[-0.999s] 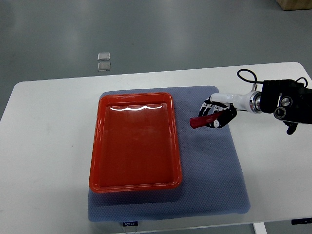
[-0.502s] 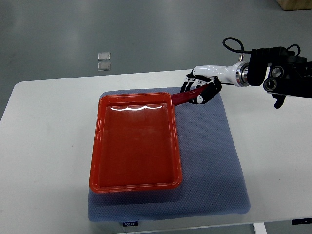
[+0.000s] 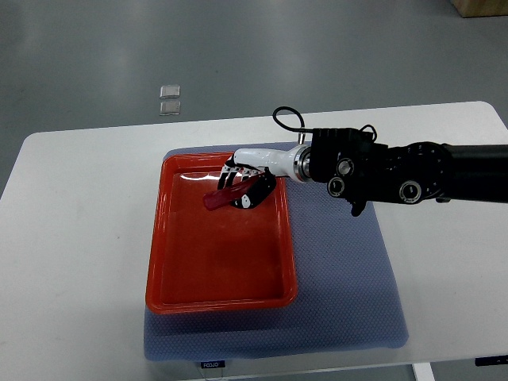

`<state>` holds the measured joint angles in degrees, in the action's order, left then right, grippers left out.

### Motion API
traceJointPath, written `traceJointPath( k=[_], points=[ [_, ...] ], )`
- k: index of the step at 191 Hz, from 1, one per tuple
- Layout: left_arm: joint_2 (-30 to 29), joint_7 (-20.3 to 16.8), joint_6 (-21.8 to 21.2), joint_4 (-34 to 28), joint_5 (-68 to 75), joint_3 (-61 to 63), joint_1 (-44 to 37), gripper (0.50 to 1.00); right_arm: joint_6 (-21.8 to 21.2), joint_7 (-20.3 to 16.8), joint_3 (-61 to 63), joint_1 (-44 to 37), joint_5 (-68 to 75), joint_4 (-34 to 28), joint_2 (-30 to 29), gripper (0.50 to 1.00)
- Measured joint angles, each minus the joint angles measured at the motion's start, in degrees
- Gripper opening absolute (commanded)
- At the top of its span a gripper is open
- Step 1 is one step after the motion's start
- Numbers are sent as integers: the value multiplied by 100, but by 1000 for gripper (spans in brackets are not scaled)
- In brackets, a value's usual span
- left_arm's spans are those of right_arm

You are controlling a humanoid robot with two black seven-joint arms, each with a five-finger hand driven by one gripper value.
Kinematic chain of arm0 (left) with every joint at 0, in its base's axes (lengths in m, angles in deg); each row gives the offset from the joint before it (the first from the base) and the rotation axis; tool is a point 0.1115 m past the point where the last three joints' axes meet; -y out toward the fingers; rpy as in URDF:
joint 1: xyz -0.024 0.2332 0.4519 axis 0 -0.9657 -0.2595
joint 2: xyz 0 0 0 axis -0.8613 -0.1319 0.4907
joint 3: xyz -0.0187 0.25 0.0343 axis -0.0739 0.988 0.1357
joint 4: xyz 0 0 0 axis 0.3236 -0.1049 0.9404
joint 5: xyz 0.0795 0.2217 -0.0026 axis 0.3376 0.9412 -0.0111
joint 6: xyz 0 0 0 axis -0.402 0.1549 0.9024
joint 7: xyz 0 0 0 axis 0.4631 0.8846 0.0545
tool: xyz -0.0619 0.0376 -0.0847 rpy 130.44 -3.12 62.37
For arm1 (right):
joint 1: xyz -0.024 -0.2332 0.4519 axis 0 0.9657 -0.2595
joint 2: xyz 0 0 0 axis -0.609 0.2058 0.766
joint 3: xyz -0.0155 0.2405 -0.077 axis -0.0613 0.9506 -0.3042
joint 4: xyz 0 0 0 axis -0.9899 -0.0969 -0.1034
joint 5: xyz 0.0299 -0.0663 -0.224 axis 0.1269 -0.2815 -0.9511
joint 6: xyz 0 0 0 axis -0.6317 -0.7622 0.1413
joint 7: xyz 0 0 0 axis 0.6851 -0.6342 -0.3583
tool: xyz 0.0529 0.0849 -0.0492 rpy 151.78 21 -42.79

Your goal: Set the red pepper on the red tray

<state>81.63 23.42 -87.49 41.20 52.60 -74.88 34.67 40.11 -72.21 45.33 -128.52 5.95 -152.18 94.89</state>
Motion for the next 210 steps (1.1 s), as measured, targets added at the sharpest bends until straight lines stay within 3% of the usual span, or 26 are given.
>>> traceJointPath(
  k=[42, 69, 95, 118, 178, 210],
  points=[
    [0, 0, 0, 0, 0, 0, 0, 1000, 229, 82, 5, 346, -58, 321, -573, 504],
    [0, 0, 0, 0, 0, 0, -1, 1000, 360, 130, 16, 439, -63, 397, -704, 539],
    [0, 0, 0, -3, 0, 0, -6, 1000, 387, 155, 29, 457, -74, 418, -716, 686],
    [0, 1, 0, -6, 0, 0, -7, 1000, 394, 219, 43, 458, -76, 439, -709, 754],
    [0, 5, 0, -5, 0, 0, -3, 1000, 392, 261, 43, 458, -59, 446, -629, 819],
    [0, 5, 0, -2, 0, 2, -3, 1000, 383, 265, 128, 433, -34, 445, -477, 821]
  ],
)
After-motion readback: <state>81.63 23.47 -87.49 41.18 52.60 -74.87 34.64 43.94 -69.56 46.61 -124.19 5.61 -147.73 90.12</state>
